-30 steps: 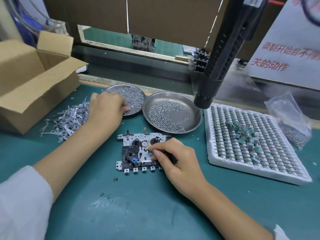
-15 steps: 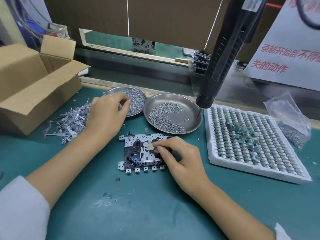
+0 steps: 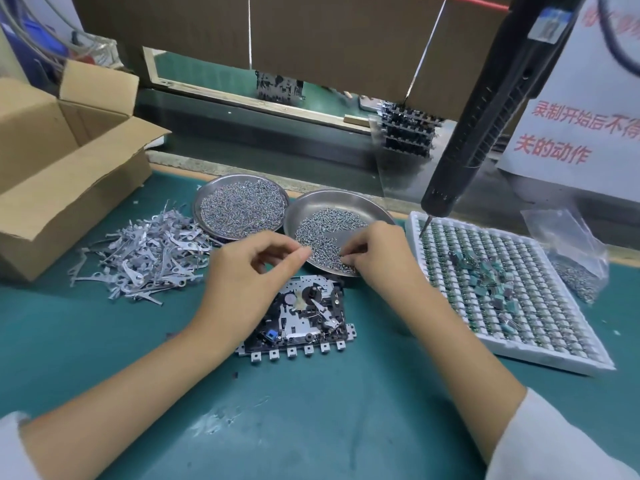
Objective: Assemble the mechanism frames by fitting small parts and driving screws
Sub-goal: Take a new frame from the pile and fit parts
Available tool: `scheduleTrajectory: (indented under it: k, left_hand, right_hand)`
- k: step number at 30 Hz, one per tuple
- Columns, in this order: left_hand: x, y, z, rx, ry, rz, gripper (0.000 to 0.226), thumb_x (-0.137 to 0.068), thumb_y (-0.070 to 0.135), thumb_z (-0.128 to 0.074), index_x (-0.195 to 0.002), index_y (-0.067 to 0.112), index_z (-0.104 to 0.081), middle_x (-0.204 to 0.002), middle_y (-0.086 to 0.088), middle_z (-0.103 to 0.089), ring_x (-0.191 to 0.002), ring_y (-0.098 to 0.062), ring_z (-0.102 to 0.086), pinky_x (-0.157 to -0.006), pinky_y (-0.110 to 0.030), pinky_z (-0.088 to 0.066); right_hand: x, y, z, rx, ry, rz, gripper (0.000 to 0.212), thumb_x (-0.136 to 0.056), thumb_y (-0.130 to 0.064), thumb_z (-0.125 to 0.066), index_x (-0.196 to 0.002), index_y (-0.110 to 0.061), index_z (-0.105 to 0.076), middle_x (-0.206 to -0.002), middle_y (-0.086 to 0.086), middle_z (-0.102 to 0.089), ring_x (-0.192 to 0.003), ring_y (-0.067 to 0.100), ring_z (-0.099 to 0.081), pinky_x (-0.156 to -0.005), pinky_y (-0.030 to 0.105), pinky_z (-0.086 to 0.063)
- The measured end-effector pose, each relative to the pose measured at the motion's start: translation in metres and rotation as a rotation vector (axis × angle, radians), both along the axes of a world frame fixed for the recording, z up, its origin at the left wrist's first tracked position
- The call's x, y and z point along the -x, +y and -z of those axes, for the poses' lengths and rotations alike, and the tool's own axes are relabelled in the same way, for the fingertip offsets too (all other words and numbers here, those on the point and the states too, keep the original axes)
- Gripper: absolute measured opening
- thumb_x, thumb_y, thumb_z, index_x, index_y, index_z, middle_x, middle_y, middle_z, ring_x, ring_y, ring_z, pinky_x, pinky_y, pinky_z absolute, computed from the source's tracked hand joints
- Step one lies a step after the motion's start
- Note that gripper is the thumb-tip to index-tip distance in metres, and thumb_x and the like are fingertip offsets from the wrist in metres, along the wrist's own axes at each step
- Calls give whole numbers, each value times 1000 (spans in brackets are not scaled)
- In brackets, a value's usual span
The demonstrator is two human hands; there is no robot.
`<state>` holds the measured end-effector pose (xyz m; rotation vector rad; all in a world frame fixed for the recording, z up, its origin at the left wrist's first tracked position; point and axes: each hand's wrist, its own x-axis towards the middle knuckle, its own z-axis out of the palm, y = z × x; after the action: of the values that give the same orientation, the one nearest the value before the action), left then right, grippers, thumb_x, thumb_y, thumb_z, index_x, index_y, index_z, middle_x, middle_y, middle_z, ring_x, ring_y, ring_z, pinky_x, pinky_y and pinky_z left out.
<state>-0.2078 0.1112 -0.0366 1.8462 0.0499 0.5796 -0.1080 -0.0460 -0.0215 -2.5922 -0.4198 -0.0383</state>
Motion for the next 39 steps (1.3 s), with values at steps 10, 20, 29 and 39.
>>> scheduleTrajectory:
  k: [10,20,29,39]
  left_hand:
    - [6,-10,2,-410,-133,7,21,-89,28,-55,-95,14,-69,-80,4,-69,-76,-7,-56,-81,-32,-36]
    - [9,-12,3,-392,-132,2,14,-82,29,-68,-86,16,-72,-76,15,-66,-79,-1,-55,-82,-26,-39]
    - [11,-14,2,-332,-160,-7,6,-75,25,-79,-78,21,-75,-68,30,-60,-74,15,-53,-77,-37,-45]
    - [8,-12,5,-383,-196,-44,10,-76,29,-77,-81,22,-76,-72,14,-70,-74,6,-54,-82,-31,-36]
  right_hand:
    - [14,-13,-1,-516,1,44,28,-78,-1,-73,-80,-28,-71,-71,-12,-67,-68,5,-62,-71,19,-53]
    - [22,-9,1,-710,31,35,32,-76,11,-66,-80,-21,-70,-73,2,-66,-73,12,-64,-71,25,-54]
    - [33,-14,-3,-835,182,-128,34,-75,13,-67,-86,-19,-73,-65,-3,-63,-71,12,-69,-73,21,-54]
    - [39,-14,-7,-966,443,-235,36,-61,-8,-81,-96,-13,-71,-80,5,-73,-77,16,-69,-76,23,-53]
